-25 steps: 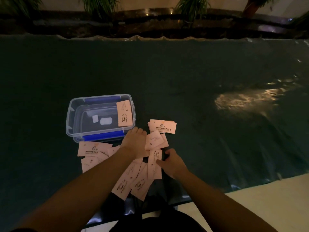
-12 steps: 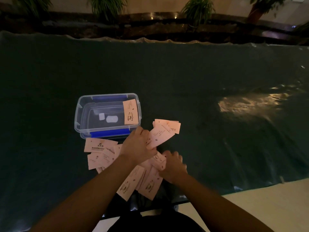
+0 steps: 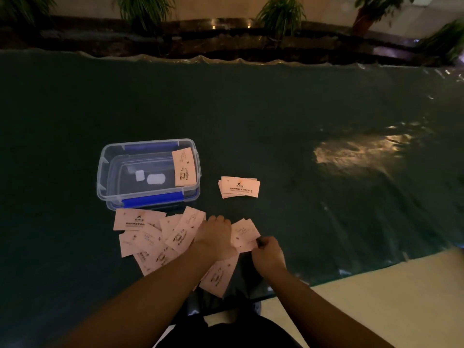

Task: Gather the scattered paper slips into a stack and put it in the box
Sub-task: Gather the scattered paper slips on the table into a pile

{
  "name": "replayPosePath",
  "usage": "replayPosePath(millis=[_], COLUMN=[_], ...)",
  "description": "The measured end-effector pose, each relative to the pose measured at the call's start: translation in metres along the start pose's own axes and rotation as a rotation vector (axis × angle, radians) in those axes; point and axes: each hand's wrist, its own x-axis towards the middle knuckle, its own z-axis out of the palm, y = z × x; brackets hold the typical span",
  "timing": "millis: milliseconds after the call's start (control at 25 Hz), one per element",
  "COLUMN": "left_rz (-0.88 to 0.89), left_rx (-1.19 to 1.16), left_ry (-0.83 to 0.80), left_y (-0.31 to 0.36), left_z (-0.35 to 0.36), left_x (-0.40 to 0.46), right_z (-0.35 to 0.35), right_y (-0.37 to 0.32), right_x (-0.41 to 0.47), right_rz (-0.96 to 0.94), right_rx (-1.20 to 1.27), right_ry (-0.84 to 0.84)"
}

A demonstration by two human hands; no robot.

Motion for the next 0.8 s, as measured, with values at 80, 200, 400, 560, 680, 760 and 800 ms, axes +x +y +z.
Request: replayPosePath(millis=[80,200,400,560,680,760,800], left_rz=[-0.046,-0.089,-0.067,0.068,0.105,0.114,0.126], left_rx=[-0.034,-0.112,-0.260,-0.295,-0.496,-0.465,-0.387], left_ry=[-0.007,-0.013,-0.078,-0.044,0.078,0.168,0.184], left_y=[0.004,0.009,0.029,0.040,0.019,-0.002,-0.011], left_z=[0.007,0.014,0.023,0.023,0.029,0.036,0.042], left_x=[0.006,0.015,0.026,0.020,-0.003,-0.021,-0.029], right_z=[0.003,0.007,0.012,0.006,-0.004,-0.010,-0.013], right_y=[-0.004,-0.012,-0.013,-0.009,-0.004,0.001,0.004], right_x=[-0.005,-0.007,0.001,0.011,0.017,0.017,0.016], right_rz=[0.193,0.352,0.361,0.379,0.345,0.344,0.345], right_rx=[0.224,0.554,0.765,0.781,0.779,0.749,0.733], right_ry=[-0.040,-0.088,-0.065,-0.015,-0.025,-0.031,-0.042])
